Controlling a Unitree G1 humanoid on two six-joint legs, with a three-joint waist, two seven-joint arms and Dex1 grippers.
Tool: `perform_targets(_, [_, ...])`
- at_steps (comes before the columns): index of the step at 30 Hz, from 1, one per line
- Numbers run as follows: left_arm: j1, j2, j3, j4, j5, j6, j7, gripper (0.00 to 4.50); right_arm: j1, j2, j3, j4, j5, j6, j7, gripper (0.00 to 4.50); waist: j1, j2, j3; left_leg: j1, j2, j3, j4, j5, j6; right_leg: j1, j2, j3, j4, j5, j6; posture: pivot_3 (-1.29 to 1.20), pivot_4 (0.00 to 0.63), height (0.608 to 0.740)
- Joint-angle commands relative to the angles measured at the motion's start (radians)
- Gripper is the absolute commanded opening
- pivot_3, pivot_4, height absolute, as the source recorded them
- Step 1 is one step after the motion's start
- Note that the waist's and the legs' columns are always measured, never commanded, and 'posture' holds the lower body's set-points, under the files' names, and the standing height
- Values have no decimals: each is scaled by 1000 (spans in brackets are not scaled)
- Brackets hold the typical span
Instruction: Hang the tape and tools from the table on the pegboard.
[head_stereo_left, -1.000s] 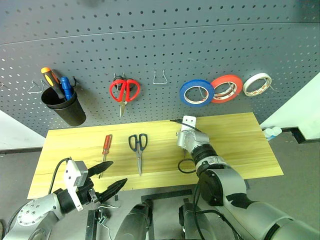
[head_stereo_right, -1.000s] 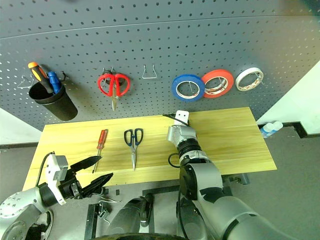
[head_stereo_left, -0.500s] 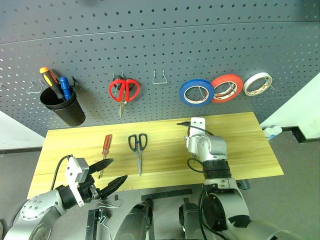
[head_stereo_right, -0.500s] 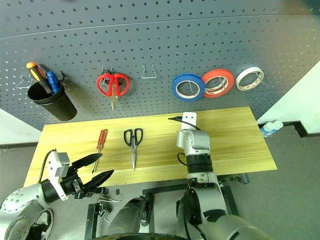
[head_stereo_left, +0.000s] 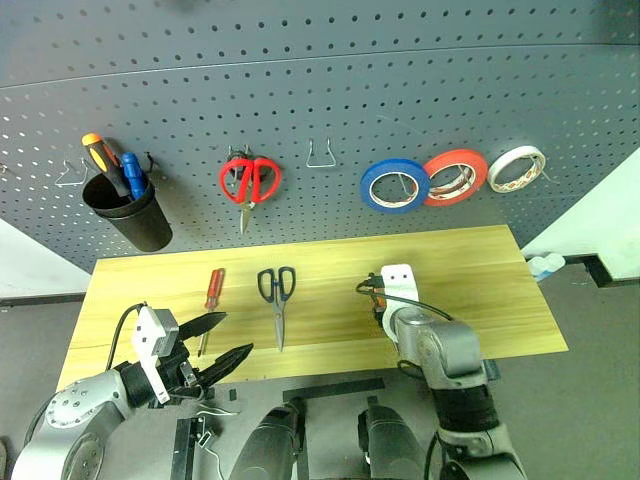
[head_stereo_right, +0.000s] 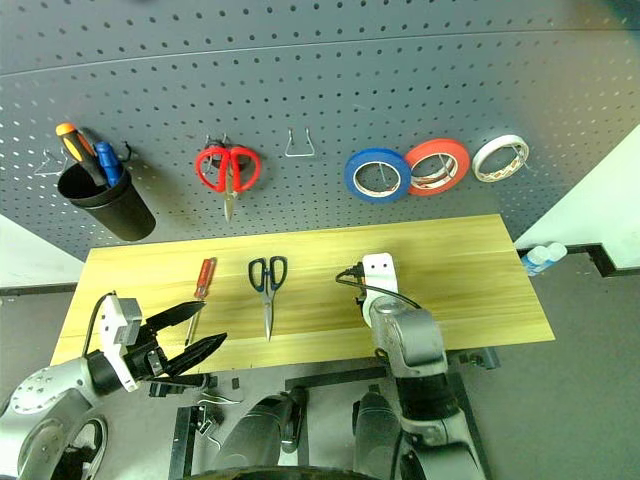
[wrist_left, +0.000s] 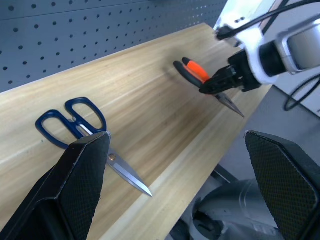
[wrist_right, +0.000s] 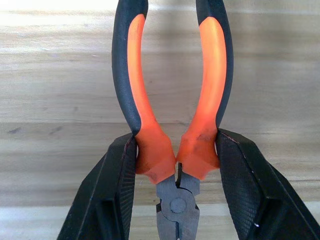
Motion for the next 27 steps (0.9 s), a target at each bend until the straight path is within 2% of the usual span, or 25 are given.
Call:
perform_targets(1, [-8,4,0,7,8,-21,-12,4500,26,-15,47,-98,5,-85,67,2057,-1,0,0,0,0,0,0,0,0,0,0,0,0,0,0,58,179,740])
perform_targets(6, [-31,3,-7,31,13,-29,-21,4500,72,-68,132,-165,-35,-283,144,2057,3,-2,-2,0,0,0,1,2,-4,0,0,0,1,0,0,58,163,740])
perform_targets(13, [-53,4,-12,59,20,-39,-32,4500,86,-85,220,-192,-105,-560,200,2057,3,-6,-5,0,0,0,2,3,-6,0,0,0,2,0,0,60,153,740])
perform_targets(21, [-69,6,-11,76,19,-41,-38,4500,76,-35,191,-183,-142,-775,189,2057,9,-11,-8,0,0,0,4,4,-7,0,1,-1,5,0,0,60,151,740])
perform_targets(27, [-79,-1,-15,82,15,-38,-36,4500,-44,11,191,-157,-205,-924,171,2057,7,-12,-8,1,0,0,4,6,-11,-3,1,0,12,0,0,58,150,740])
